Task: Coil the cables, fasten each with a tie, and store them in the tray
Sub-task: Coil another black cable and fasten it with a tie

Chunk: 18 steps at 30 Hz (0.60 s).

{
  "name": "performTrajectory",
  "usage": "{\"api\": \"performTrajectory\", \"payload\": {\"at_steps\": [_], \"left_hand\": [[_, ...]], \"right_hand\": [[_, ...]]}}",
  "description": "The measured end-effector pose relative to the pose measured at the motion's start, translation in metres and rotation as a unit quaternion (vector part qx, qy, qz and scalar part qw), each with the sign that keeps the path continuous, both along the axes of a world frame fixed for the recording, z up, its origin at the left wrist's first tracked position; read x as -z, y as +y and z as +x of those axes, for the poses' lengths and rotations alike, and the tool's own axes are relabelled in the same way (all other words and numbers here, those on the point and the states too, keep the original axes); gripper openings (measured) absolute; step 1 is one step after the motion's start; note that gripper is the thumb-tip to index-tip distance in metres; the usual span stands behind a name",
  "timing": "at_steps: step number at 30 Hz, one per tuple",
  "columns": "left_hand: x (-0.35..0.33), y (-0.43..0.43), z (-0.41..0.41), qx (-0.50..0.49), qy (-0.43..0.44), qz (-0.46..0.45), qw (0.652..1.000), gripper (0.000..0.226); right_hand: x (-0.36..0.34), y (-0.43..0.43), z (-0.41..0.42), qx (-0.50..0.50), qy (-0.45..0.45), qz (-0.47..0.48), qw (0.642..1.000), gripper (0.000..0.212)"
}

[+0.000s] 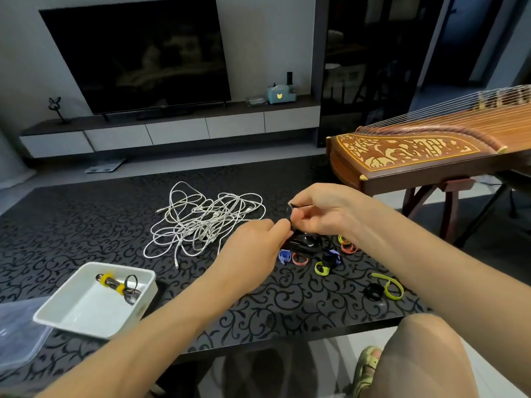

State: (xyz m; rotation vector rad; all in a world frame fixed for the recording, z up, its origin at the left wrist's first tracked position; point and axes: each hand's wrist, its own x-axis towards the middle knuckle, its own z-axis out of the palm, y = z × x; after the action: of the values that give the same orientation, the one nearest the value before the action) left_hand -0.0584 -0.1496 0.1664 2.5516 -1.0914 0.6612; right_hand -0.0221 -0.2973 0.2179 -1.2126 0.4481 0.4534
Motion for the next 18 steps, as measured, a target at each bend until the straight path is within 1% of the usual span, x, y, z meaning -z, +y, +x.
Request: {"api": "performTrajectory", "payload": {"at_steps": [3,5,7,8,9,11,13,15,16,17,18], "left_hand": [[-0.002,0.001,0.003,0.019,0.002,0.023,1.000,0.017],[-0.004,0.001,0.004,0.029,0.010,0.036,0.999,0.020],[-0.007,0.000,0.007,0.063,0.016,0.037,0.997,0.018],[-0.009,-0.001,0.009,0.083,0.027,0.021,0.996,0.018],[-0.010,-0.002,0.010,0.093,0.048,-0.015,0.994,0.021],[-0.011,-0.002,0.010,0.084,0.118,-0.126,0.981,0.025],[-0.011,-0.001,0.009,0.065,0.180,-0.210,0.959,0.026],[-0.008,0.001,0.008,0.051,0.244,-0.237,0.939,0.024],[-0.005,0.001,0.007,0.045,0.289,-0.242,0.925,0.022],[-0.001,0.001,0.006,0.042,0.345,-0.251,0.903,0.021],[0.004,0.000,0.006,0.042,0.408,-0.262,0.873,0.022]], "right_hand": [[-0.002,-0.002,0.001,-0.010,-0.021,-0.013,1.000,0.014],[-0.003,-0.005,0.004,-0.001,-0.073,-0.088,0.993,0.017],[-0.001,-0.006,0.009,0.010,-0.128,-0.187,0.974,0.024],[0.000,-0.007,0.011,0.010,-0.148,-0.222,0.964,0.031],[0.000,-0.007,0.014,0.007,-0.157,-0.241,0.958,0.037],[0.003,-0.009,0.019,0.004,-0.153,-0.242,0.958,0.042],[0.011,-0.014,0.020,-0.017,-0.130,-0.270,0.954,0.032],[0.025,-0.019,0.018,-0.045,-0.100,-0.302,0.947,0.025],[0.033,-0.021,0.015,-0.059,-0.077,-0.285,0.954,0.026],[0.043,-0.025,0.016,-0.074,-0.061,-0.258,0.961,0.025],[0.049,-0.027,0.012,-0.088,-0.046,-0.238,0.966,0.019]]}}
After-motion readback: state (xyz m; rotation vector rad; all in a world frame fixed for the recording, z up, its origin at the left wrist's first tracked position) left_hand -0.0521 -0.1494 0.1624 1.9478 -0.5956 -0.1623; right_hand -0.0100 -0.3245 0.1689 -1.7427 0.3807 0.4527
